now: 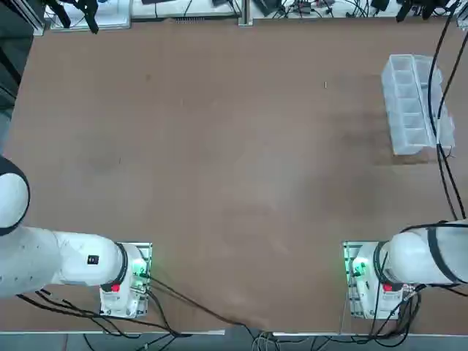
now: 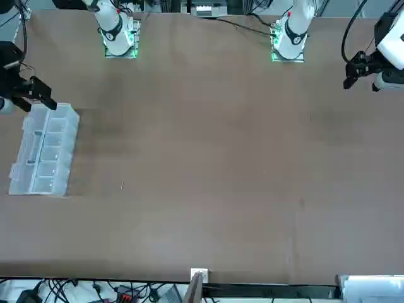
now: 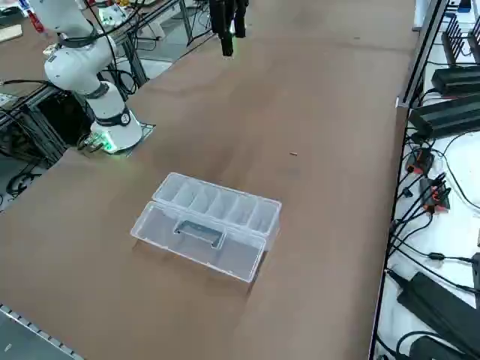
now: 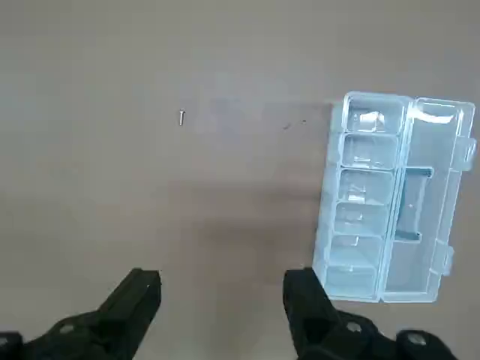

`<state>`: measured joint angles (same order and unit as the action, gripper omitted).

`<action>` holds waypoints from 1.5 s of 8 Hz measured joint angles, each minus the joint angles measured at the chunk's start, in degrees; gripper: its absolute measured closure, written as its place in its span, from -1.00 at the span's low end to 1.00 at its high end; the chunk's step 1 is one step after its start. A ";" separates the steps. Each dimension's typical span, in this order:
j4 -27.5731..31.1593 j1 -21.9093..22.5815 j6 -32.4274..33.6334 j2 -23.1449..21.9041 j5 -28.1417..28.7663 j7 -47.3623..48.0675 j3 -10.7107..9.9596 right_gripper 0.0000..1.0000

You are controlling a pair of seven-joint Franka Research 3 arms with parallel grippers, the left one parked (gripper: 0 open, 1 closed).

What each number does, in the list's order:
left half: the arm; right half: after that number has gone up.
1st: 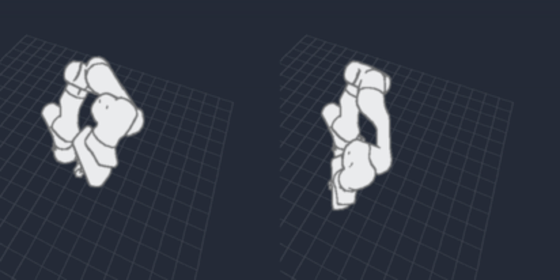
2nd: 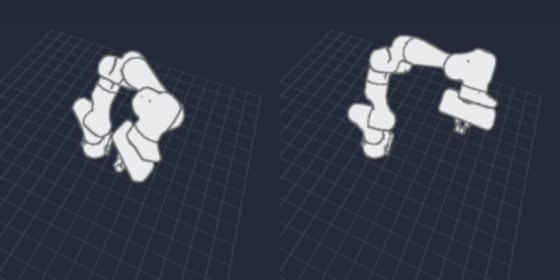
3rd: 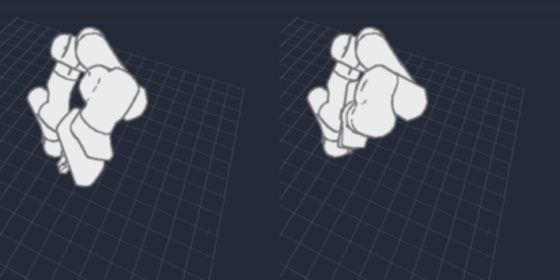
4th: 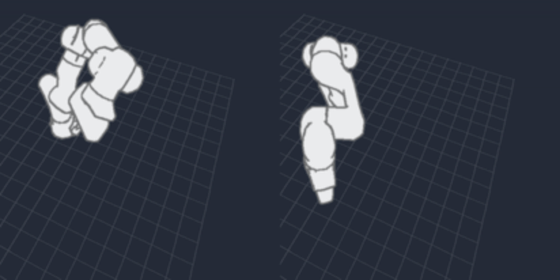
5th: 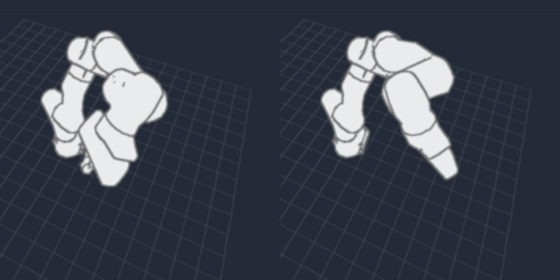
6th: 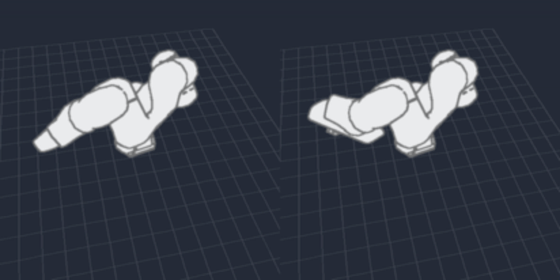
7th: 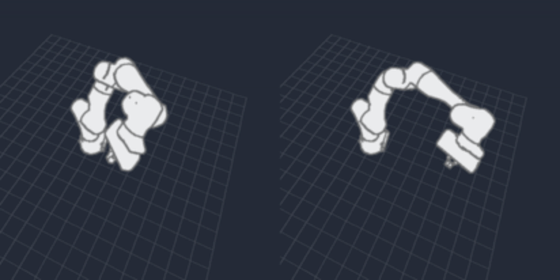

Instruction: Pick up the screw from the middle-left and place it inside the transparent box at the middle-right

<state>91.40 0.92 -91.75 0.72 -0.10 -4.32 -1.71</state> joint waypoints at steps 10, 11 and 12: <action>0.86 4.30 -21.97 17.97 0.13 1.18 0.54 -1.00; 1.63 4.69 -26.62 21.34 0.18 3.27 0.55 -1.00; 1.92 5.22 -29.98 24.10 0.20 5.55 0.57 -1.00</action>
<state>93.32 6.14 -121.72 24.82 0.10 1.23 -1.14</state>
